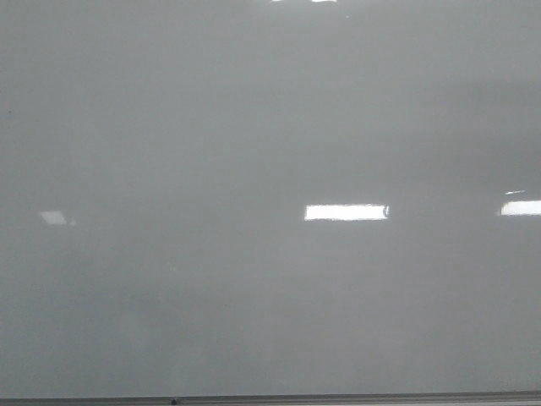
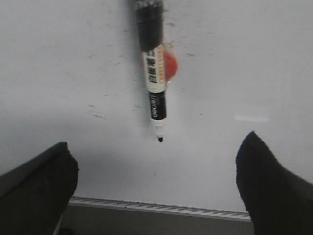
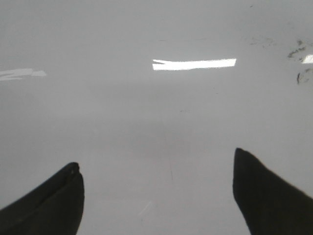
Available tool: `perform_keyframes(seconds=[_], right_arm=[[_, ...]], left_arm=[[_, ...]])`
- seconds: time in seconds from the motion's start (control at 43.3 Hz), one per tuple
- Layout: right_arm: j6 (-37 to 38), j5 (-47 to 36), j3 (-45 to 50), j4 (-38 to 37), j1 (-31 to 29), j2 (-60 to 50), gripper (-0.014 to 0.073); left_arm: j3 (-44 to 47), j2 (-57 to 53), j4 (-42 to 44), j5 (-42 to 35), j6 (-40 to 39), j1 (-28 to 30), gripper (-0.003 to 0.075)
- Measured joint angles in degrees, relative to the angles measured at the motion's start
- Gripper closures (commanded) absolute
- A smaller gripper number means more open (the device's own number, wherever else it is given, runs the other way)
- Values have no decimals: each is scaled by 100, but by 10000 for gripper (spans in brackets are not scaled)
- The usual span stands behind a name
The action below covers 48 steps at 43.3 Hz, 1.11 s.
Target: Write number 7 on whiteboard
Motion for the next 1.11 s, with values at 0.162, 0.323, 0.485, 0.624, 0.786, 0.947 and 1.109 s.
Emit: perform_keyframes(seconds=[0.162, 0.323, 0.485, 0.624, 0.786, 0.947, 1.109], right_arm=[[0, 0, 0, 0, 0, 0, -41], [0, 0, 0, 0, 0, 0, -41], [0, 0, 0, 0, 0, 0, -41], [0, 0, 0, 0, 0, 0, -41], [0, 0, -9, 0, 0, 0, -41], [0, 0, -22, 0, 0, 0, -41], [0, 0, -22, 0, 0, 0, -41]], left_arm=[[-354, 1012, 0, -105, -27, 177, 104], [-405, 1773, 0, -635, -27, 186, 104], [-426, 2222, 0, -1279, -36, 173, 104], [-428, 2435, 0, -1734, -36, -18, 137], [-428, 2530, 0, -1901, -36, -157, 325], [-428, 2530, 0, -1940, -36, -157, 557], [-428, 2538, 0, -1931, -36, -157, 696]])
